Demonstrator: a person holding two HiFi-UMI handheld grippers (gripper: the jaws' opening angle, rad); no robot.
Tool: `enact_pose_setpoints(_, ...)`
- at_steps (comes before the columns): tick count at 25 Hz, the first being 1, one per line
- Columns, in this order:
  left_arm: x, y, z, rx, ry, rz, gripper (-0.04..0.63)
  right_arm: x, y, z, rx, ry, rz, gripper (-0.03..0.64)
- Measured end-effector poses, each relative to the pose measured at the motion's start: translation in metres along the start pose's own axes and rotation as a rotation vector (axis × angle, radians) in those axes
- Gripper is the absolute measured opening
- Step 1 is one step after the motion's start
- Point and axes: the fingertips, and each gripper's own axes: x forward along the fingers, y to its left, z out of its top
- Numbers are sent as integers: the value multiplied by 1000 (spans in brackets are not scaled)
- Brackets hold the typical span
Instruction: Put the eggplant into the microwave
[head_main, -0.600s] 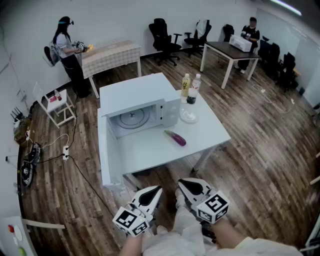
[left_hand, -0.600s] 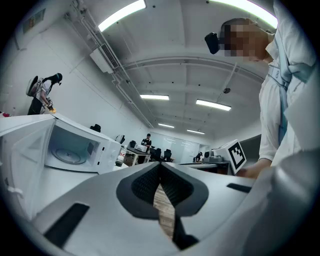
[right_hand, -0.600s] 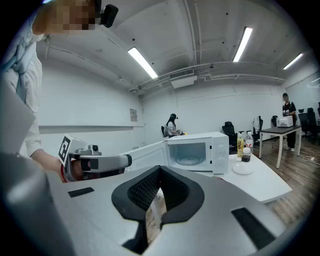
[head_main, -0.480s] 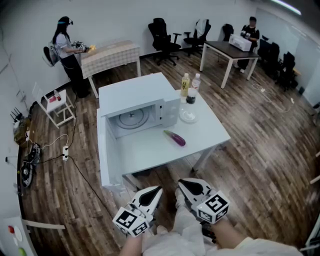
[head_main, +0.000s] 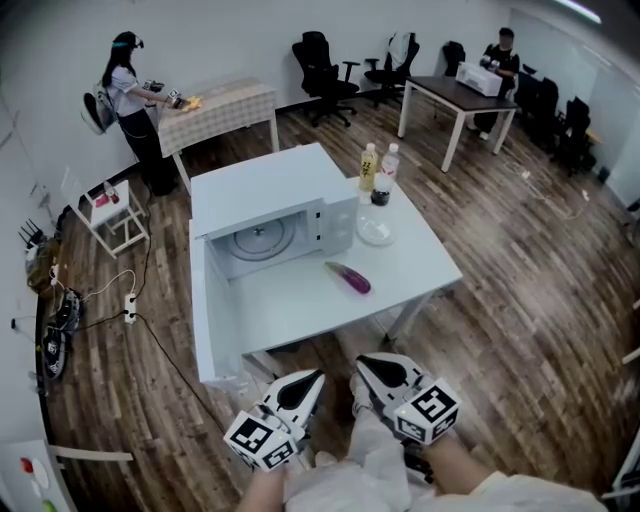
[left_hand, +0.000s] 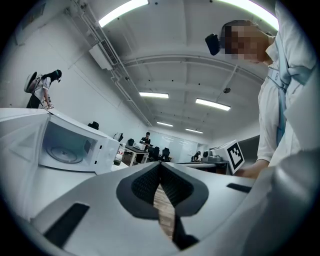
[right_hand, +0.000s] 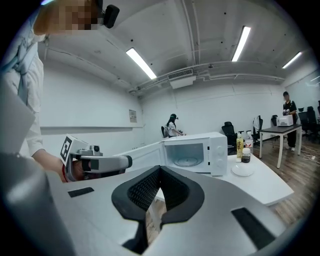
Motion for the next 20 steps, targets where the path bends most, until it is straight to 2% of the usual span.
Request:
enact_pose_setpoints(9,25,34,9,6,0,0,2,27,-25,17,-36,-47,51,34)
enact_pose_setpoints(20,65,87,6,-2,8,15,2,70,-74,10,-44,4,65,37)
